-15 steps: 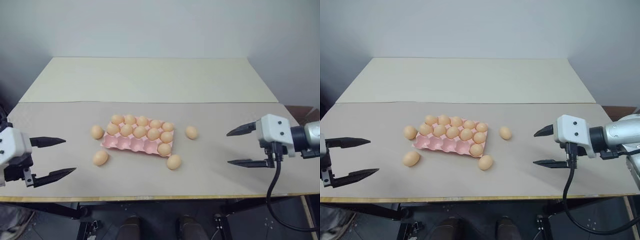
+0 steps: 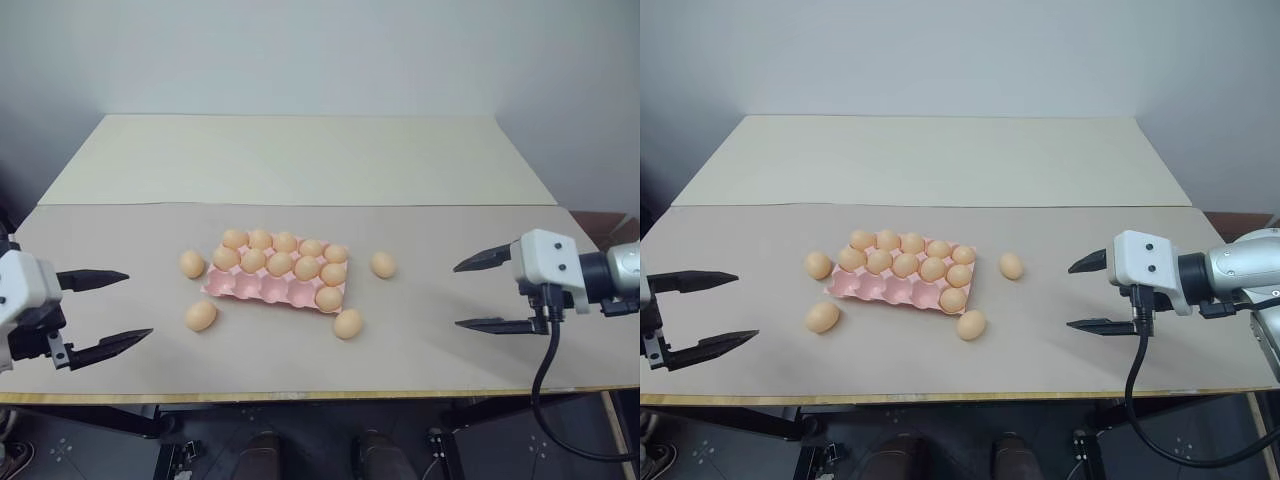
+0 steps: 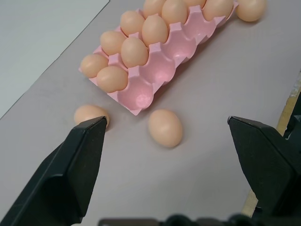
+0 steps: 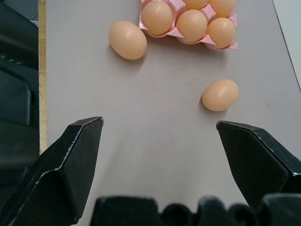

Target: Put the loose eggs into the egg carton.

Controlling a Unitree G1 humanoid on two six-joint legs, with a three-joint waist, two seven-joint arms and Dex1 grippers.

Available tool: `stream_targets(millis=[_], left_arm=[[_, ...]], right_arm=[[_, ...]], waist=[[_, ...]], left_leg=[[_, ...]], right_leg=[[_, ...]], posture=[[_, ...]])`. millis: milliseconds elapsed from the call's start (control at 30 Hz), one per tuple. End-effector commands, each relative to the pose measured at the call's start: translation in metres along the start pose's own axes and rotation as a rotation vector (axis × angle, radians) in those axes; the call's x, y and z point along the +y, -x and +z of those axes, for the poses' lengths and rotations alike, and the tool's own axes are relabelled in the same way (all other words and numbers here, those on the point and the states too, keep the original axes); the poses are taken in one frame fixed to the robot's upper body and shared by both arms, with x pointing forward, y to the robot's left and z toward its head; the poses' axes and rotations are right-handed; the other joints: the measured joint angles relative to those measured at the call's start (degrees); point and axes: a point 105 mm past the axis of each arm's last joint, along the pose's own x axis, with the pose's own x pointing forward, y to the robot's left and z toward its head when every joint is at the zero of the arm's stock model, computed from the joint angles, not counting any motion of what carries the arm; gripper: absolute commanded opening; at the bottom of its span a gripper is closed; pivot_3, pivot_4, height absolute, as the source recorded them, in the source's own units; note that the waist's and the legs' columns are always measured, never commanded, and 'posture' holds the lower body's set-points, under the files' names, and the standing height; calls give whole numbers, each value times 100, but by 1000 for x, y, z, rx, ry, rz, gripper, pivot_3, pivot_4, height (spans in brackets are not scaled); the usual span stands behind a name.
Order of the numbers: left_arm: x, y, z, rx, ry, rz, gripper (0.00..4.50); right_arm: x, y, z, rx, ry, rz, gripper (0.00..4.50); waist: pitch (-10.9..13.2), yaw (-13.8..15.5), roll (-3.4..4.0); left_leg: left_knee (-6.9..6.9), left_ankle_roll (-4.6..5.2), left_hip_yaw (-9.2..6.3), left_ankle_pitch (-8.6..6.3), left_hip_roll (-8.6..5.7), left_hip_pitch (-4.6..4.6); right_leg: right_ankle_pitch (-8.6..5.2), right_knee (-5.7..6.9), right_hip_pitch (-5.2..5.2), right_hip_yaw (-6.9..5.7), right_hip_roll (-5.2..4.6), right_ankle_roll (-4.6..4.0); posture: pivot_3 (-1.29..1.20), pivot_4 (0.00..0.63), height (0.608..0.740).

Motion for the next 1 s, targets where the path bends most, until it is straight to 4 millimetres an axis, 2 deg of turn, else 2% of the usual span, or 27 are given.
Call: stream_targets(millis=[33,333,467,700,833,1000], left_arm=[[3,3,11,-15,-46,1,4464],[3,-5,23,-43,-82,-33,4464],[2,-14,25,-79,-66,-48,4464],[0,-26,21,-81,-56,-94,4464],[0,-29,23,-87,-58,-97,4464],[-4,-30,20,-77,-53,-112,4464]], right_arm=[[-4,3,8,-17,40,-26,4500],[-19,5,4,-34,2,-133,4500],[-30,-2,5,-47,-4,-186,4500],[-46,-37,7,-91,-48,-235,4500],[-61,-60,1,-86,-104,-278,4500],[-68,-88,-5,-69,-144,-292,4500]], waist=[[0,0,0],[0,1,0],[0,0,0],[0,-23,0],[0,-19,0],[0,-19,1]], left_leg=[[0,0,0,0,0,0],[0,0,1,0,-2,-1],[0,0,1,0,1,1],[0,0,3,0,0,-3],[0,0,3,0,-1,-6],[0,0,3,0,-1,-11]], right_leg=[[0,0,0,0,0,0],[0,0,0,2,-1,0],[0,3,-1,2,2,0],[0,7,-8,9,5,-1],[1,6,-11,9,5,-1],[1,6,-15,9,5,-1]], posture=[[0,150,740],[0,150,740],[0,150,740],[0,150,740],[0,150,740],[0,150,740]])
